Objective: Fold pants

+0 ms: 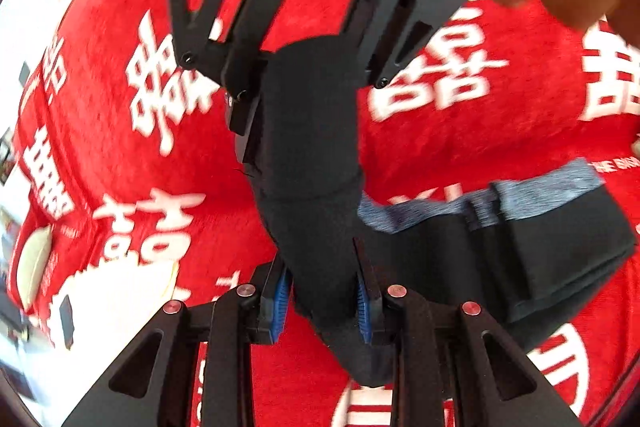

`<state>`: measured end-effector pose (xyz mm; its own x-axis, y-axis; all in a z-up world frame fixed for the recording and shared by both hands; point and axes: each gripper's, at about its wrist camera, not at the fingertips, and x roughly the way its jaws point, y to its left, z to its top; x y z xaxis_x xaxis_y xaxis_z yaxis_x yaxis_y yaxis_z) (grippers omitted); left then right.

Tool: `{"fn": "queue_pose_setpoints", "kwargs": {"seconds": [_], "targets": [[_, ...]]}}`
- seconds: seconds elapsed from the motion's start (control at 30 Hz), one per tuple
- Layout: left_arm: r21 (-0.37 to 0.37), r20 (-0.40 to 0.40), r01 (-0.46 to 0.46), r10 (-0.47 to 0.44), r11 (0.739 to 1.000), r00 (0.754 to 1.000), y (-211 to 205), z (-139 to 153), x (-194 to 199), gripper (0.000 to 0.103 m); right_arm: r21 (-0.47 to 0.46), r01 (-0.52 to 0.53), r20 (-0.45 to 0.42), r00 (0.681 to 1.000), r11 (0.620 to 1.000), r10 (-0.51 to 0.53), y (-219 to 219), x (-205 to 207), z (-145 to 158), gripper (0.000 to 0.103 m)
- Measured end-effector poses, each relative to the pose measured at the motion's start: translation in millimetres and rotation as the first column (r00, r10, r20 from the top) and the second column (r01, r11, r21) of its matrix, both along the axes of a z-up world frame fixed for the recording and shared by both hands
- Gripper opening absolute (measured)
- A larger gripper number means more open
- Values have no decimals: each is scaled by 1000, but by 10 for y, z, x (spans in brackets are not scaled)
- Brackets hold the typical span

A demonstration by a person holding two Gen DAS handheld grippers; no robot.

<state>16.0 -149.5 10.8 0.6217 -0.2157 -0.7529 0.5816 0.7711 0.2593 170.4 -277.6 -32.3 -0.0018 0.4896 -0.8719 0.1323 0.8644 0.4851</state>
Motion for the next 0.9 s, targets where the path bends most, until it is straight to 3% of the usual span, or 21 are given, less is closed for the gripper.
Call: {"fn": "queue_pose_setpoints", "kwargs": {"seconds": [0.27,0.47,0.7,0.9], "targets": [[-23,-8,161,-162,987,987,-635,289,-514,29,132,205,124,967,970,-221,-974,-879,488,18],[3,-13,288,-288,958,958,-1168,236,-984,29,173,314,172,923,933,-343,-1609,-1573,629,18],[91,-82,418,-412,904,908,-1781,-179,-1539,29,122,444,144,877,887,-459,-2211,-2328,391,18],[139,-145,444,-426,885,893,-2103,-540,-1730,29,86,519,110,843,850,-526,-2594,-2703,6,18]]}}
